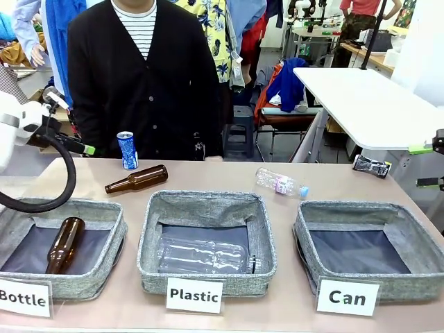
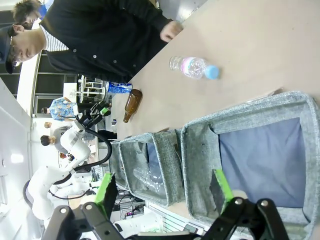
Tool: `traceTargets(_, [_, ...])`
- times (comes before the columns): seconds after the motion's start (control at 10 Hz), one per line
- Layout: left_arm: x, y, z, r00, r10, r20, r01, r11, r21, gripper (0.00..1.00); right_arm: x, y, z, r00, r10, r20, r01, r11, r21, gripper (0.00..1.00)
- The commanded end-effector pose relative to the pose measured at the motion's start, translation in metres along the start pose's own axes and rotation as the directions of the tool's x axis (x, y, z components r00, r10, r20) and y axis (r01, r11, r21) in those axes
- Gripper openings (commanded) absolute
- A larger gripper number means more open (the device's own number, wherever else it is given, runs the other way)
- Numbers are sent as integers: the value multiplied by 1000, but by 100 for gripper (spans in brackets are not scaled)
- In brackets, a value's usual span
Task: Sort the can waste into the basket.
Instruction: Pick up the can waste from the table and place it in the right Fabric basket.
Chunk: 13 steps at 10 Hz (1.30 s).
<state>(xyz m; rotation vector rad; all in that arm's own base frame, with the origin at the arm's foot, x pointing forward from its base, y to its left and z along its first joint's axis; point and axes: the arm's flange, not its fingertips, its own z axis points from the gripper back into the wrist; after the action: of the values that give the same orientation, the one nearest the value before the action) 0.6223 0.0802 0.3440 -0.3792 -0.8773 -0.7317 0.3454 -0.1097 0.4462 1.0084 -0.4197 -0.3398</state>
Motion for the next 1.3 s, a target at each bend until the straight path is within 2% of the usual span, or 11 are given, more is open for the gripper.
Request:
traceTargets(0.0, [4,4,-13,989,-127,70,137,978,-160,100,2,-1,-2,1000,14,14,-14,1000,26,100])
traceTargets(0.3, [0,20,-29,993,-92,68,105,969,-226,100,2,-1,-2,1000,14,14,-14,1000,26,100])
traceTargets(0.6, [3,30,-70,990,-85,114,111,964,-243,100,2,-1,-2,1000,14,14,-14,1000,26,100])
traceTargets(0.8, [7,36,-99,993,-56,106,81,967,-244,100,2,-1,-2,1000,14,14,-14,1000,26,100])
traceTargets(1.2, [17,34,-130,990,-49,132,88,949,-304,100,2,-1,-2,1000,14,14,-14,1000,26,100])
